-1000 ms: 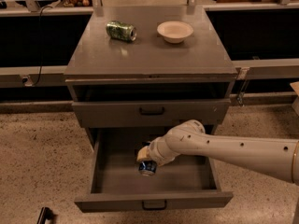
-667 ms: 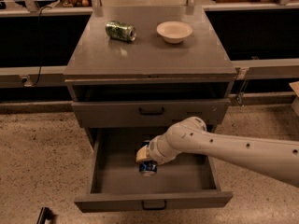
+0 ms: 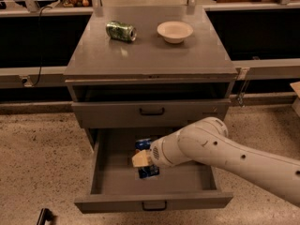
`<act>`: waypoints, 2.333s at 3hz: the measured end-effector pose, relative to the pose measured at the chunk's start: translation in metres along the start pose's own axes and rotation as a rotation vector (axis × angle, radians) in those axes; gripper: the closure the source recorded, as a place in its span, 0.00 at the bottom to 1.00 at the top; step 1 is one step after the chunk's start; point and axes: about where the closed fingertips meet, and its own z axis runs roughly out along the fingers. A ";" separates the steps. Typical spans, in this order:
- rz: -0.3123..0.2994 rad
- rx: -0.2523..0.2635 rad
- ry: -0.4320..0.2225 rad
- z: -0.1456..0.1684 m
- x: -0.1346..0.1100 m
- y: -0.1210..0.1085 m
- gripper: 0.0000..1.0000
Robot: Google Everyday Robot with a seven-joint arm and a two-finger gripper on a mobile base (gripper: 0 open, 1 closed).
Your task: Pick pepsi can from middle drawer and place on counter
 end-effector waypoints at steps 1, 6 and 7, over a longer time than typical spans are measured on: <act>-0.080 0.025 0.051 -0.021 0.004 -0.015 1.00; -0.480 0.075 0.189 -0.152 0.105 -0.058 1.00; -0.541 0.058 0.187 -0.176 0.117 -0.048 1.00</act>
Offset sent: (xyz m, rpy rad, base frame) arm -0.0007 -0.0038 0.0211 0.0003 -0.0965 0.0388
